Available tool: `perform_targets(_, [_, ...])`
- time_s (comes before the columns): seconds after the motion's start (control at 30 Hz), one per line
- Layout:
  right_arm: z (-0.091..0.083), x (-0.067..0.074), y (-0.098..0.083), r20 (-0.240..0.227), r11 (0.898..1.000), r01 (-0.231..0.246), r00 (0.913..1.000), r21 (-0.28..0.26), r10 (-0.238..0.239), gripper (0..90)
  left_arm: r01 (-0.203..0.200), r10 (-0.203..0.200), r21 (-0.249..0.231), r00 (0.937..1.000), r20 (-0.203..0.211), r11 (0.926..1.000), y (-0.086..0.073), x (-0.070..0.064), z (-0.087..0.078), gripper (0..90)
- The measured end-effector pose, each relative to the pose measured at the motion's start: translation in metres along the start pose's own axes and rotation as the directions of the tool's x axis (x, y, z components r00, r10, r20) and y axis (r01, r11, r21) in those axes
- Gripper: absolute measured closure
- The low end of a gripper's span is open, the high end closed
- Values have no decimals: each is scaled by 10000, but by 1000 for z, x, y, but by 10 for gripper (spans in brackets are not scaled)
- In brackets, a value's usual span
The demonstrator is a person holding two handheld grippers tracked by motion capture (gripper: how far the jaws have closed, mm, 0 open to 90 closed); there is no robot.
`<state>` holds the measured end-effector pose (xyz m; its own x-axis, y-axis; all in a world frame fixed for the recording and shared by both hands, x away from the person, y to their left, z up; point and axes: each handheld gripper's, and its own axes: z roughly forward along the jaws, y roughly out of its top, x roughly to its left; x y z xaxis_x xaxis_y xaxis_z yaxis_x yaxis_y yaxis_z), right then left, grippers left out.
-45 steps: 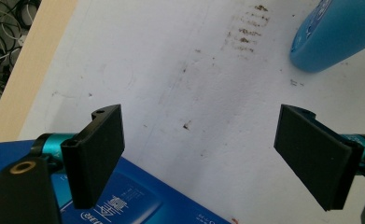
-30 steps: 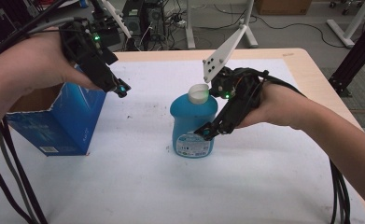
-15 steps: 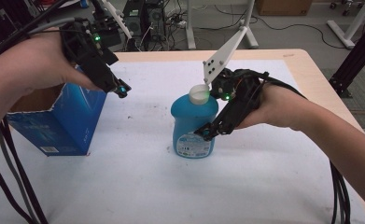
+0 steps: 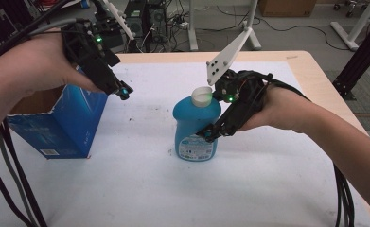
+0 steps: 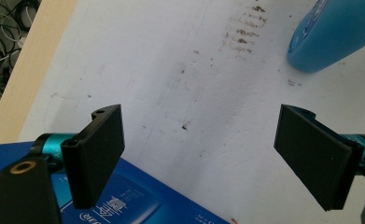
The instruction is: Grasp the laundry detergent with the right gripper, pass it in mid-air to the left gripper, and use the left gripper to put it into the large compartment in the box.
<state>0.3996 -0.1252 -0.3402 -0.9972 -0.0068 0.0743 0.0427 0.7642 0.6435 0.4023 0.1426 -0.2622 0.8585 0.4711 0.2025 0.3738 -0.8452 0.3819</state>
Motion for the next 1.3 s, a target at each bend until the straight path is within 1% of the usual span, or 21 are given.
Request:
perform_targets(0.1, [1, 0, 0, -19, 10000, 16, 10000, 15, -16, 350, -72, 72, 71, 10000, -10, 9999, 0, 1, -1, 162])
perform_targets(0.17, [1, 0, 0, -1, 10000, -5, 10000, -8, 5, 352, -14, 14, 55, 10000, 0, 10000, 0, 1, 0, 162])
perform_targets(0.33, [2, 0, 0, -73, 10000, 37, 10000, 7, -37, 366, -19, 19, 60, 10000, 8, 10000, 0, 0, 0, 162])
perform_targets(0.63, [4, 0, 0, -61, 10000, 24, 10000, -2, -24, 372, -32, 32, 90, 10000, 11, 10000, 0, 0, 0, 162])
perform_targets(0.73, [5, 0, 0, -46, 9999, 136, 9999, -24, -136, 374, -6, 6, 63, 10000, 1, 10000, -1, 0, 0, 162])
perform_targets(0.8, [5, 0, 0, -9, 9999, 107, 9999, -28, -107, 384, -36, 36, 69, 10000, 12, 10000, -1, 0, 0, 162])
perform_targets(1.13, [6, 1, 0, 110, 9997, 260, 9996, -25, -260, 404, -49, 49, 86, 10000, 19, 10000, -1, 0, 0, 162])
perform_targets(1.3, [6, 1, -1, 141, 9990, 428, 9990, -115, -426, 414, -41, 41, 51, 10000, 14, 10000, -1, 0, 0, 163])
